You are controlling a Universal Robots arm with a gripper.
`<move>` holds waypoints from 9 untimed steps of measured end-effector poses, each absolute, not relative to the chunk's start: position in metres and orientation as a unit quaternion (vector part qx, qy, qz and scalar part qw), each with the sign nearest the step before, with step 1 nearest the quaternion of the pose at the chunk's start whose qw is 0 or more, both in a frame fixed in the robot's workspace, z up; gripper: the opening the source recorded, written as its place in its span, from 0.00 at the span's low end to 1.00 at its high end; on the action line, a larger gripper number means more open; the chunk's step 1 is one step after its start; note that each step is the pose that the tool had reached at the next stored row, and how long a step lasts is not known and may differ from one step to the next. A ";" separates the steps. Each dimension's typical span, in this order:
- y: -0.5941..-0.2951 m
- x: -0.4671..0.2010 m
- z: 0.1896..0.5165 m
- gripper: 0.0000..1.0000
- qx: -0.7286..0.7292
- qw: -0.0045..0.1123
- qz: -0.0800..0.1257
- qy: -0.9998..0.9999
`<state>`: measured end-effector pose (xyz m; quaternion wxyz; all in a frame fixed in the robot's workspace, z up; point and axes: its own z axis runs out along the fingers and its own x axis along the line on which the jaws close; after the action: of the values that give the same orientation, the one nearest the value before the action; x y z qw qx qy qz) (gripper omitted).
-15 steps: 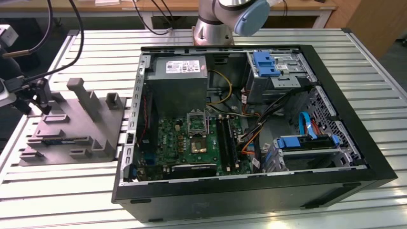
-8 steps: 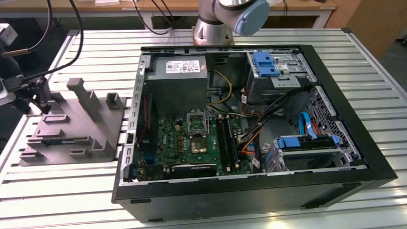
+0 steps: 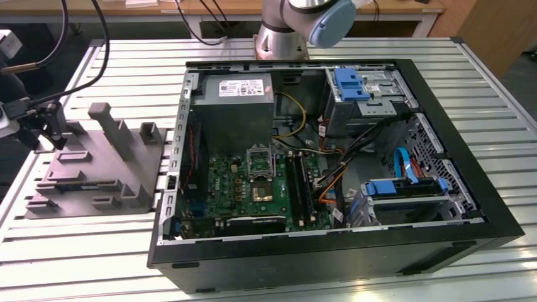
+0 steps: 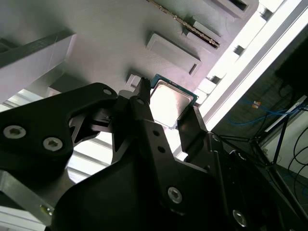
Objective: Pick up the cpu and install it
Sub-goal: 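Pick up the cpu and move it towards the insertion slot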
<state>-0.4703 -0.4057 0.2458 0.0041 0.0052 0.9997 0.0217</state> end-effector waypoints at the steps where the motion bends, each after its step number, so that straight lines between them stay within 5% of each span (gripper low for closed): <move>1: -0.406 -0.470 0.246 0.47 0.005 0.004 0.022 1.000; 9: -0.406 -0.470 0.248 0.47 0.005 0.004 0.022 1.000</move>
<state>-0.4703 -0.4057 0.2476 0.0041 0.0052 0.9997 0.0217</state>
